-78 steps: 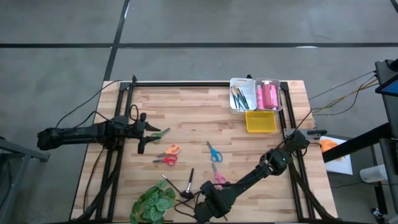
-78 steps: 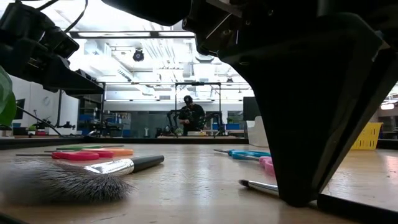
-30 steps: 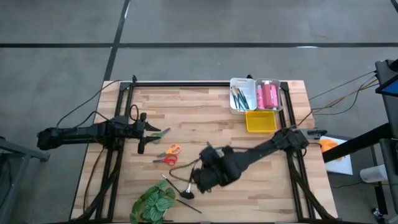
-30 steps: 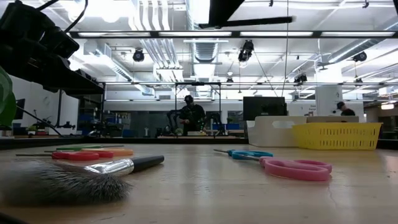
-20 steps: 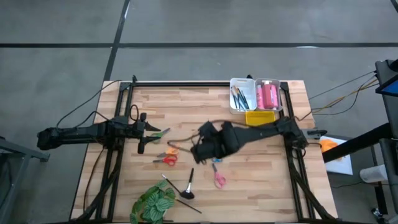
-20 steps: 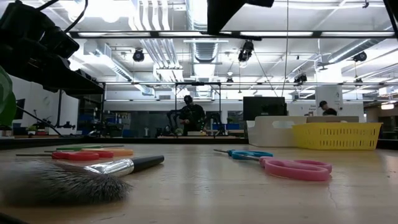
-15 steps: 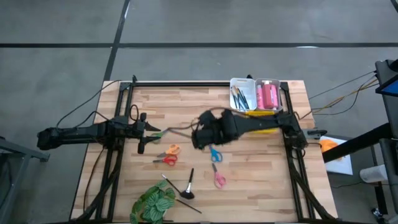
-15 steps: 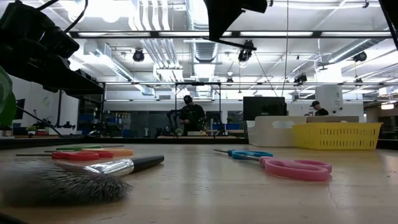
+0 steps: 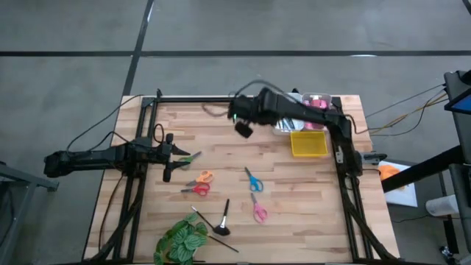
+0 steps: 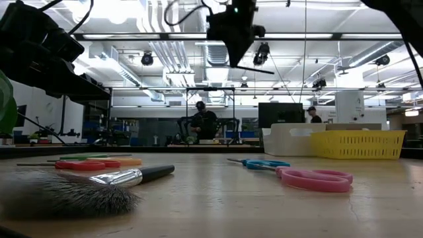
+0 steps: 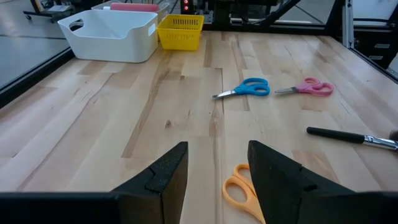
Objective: Pick & Place Paint Supplies
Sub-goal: Put the black paint brush into the white bin
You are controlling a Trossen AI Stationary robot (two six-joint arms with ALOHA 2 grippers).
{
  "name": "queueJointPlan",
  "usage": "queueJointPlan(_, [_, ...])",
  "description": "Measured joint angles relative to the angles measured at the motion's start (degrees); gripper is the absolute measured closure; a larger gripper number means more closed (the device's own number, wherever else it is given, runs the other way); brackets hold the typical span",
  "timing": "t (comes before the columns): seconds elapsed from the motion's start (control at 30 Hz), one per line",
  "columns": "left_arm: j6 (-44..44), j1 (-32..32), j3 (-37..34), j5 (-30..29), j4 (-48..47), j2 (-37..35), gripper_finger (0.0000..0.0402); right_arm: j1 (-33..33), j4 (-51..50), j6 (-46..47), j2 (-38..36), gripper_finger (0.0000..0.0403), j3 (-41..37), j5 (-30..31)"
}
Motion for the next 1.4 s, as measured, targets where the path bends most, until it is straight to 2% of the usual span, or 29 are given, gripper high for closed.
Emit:
queueJointPlan(0.07, [-0.02,-0.01,0.01,0.00,0.01,-0.01,0.0232,-3.33,1.09,-4.19,0.00,0.0384,0.00,-2.11])
queueJointPlan(0.2, [-0.01,-0.01,0.02,0.02,0.00,-0.01,0.0232,-10.03,4.95,-11.97,0.00,0.0384,-0.69,-11.19])
queueJointPlan(0.33, [-0.01,0.00,0.01,0.01,0.02,0.01,0.0232,-15.82,9.25,-15.57,0.00,0.0384,-2.57,-20.14])
queueJointPlan(0.43, [0.00,0.01,0.00,0.00,0.00,0.01,0.0232,-18.92,11.51,-16.57,-0.10,0.0384,-4.70,-23.10])
queueJointPlan(0.7, [0.00,-0.01,0.02,0.02,0.02,0.00,0.0232,-24.44,14.37,-12.09,-5.11,0.0384,-14.88,-24.26])
queueJointPlan(1.1, [-0.02,-0.01,0.00,0.00,0.02,0.01,0.0232,-28.36,30.19,2.38,-21.56,0.0384,-43.74,-22.92])
queueJointPlan(1.4, [-0.01,-0.01,0.02,0.01,0.00,-0.01,0.0232,-28.61,41.39,9.74,-24.27,0.0384,-57.11,-20.58])
